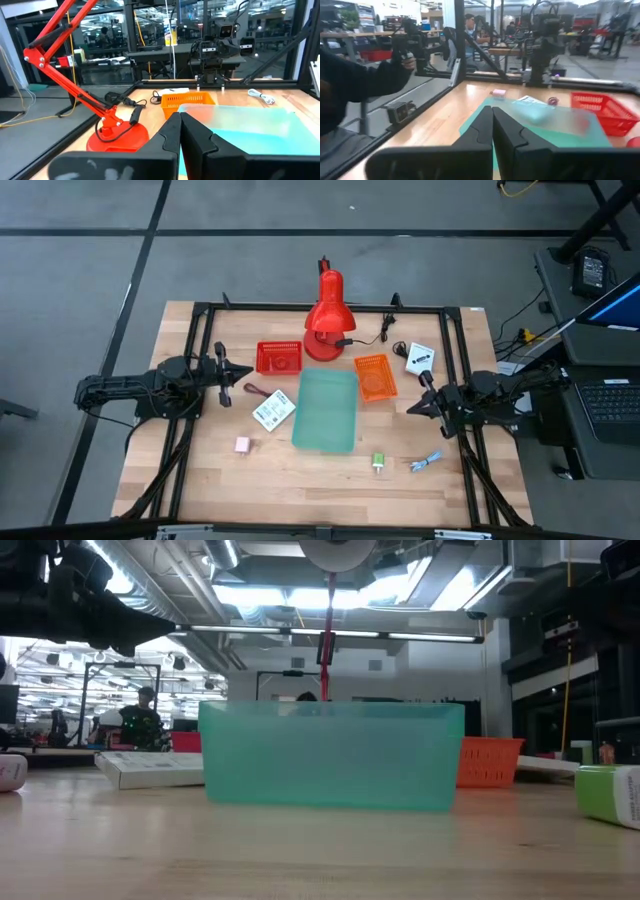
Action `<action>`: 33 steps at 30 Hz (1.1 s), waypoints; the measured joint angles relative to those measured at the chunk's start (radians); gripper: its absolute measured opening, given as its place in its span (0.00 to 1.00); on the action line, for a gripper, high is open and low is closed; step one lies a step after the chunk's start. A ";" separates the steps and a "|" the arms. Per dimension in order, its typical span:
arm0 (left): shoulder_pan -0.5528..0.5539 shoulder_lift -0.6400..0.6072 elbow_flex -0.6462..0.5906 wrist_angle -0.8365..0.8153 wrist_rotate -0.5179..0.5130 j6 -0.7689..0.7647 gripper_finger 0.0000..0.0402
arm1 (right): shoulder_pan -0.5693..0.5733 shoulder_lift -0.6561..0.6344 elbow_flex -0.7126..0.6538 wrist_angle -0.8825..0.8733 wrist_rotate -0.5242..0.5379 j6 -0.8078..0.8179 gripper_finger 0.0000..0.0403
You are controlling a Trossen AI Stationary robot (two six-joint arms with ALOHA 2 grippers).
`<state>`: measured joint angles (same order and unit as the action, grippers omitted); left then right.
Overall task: Pick and place items into bin
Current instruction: Put the pink charger adapter into the red basket
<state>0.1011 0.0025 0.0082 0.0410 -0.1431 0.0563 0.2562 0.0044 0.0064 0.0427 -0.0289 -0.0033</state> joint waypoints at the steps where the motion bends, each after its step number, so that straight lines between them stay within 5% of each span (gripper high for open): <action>1: 0.000 0.000 0.000 0.000 0.004 -0.001 0.01 | 0.000 0.000 0.000 0.003 0.013 -0.005 0.00; 15: -0.001 0.003 0.000 0.006 0.127 -0.174 0.01 | 0.000 0.000 0.000 0.060 0.284 -0.055 0.00; 33: -0.002 0.295 0.192 -0.110 0.121 -0.149 0.01 | -0.001 0.000 0.000 0.069 0.350 -0.028 0.00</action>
<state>0.0996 0.2979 0.2001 -0.0691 -0.0220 -0.0926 0.2554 0.0044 0.0067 0.1114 0.3214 -0.0316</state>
